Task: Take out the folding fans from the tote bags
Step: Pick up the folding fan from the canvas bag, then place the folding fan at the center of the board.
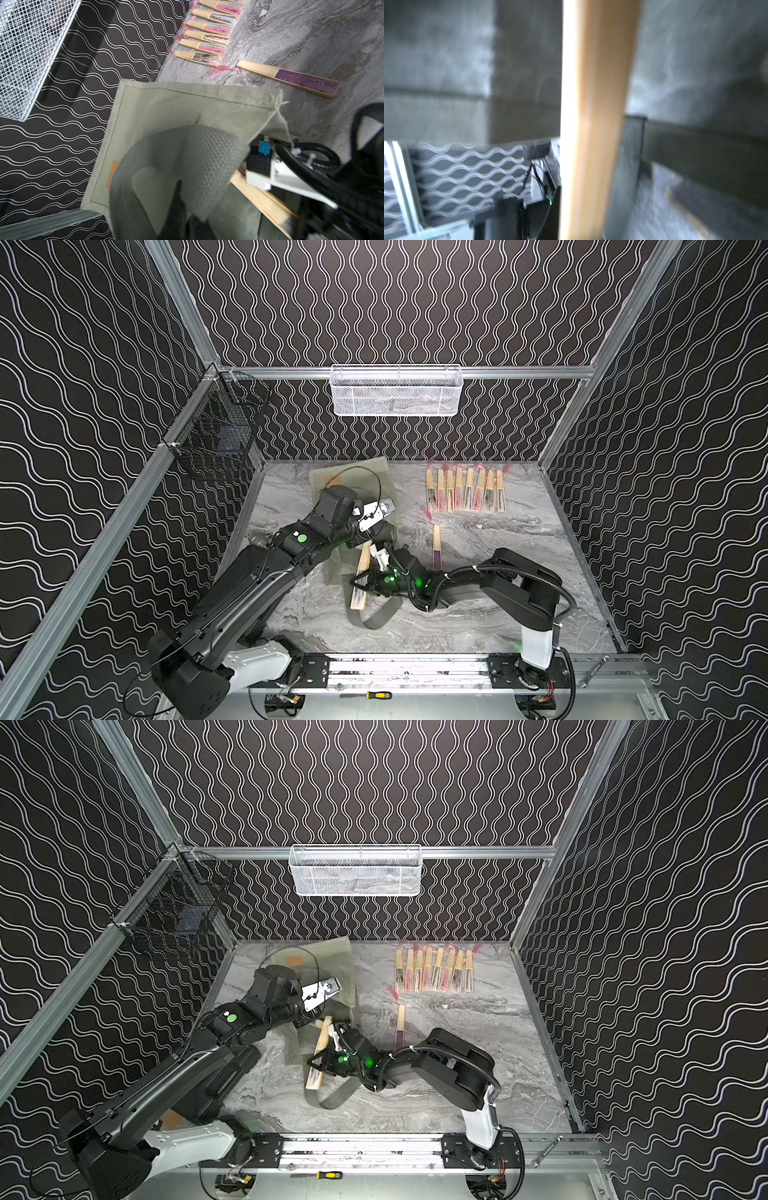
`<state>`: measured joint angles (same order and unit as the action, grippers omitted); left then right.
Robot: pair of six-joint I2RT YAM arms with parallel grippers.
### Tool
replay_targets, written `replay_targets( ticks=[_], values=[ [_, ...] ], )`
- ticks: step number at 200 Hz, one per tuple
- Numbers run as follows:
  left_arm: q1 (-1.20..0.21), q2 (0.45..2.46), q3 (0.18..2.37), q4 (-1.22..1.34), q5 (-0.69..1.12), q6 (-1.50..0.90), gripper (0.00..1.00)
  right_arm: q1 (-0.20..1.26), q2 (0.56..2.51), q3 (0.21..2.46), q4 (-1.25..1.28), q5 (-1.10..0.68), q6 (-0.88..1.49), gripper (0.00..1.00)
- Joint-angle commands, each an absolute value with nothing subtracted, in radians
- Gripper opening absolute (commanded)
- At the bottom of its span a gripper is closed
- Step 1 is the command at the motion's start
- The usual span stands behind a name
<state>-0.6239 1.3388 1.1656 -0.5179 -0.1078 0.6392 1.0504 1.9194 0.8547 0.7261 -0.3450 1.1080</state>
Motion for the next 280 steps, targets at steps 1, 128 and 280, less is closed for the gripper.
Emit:
replay_targets(
  ticks=[1, 128, 280],
  values=[
    [-0.622, 1.342, 1.171, -0.483, -0.107, 0.649, 0.0, 1.065, 1.904, 0.837, 0.677, -0.386, 1.033, 0.09],
    [-0.623, 1.344, 1.172, -0.484, -0.101, 0.647, 0.0, 1.161, 1.645, 0.746, 0.393, -0.491, 0.793, 0.08],
    [-0.622, 1.35, 1.172, -0.486, -0.104, 0.647, 0.0, 1.257, 1.307, 0.657, -0.031, -0.427, 0.608, 0.05]
  ],
)
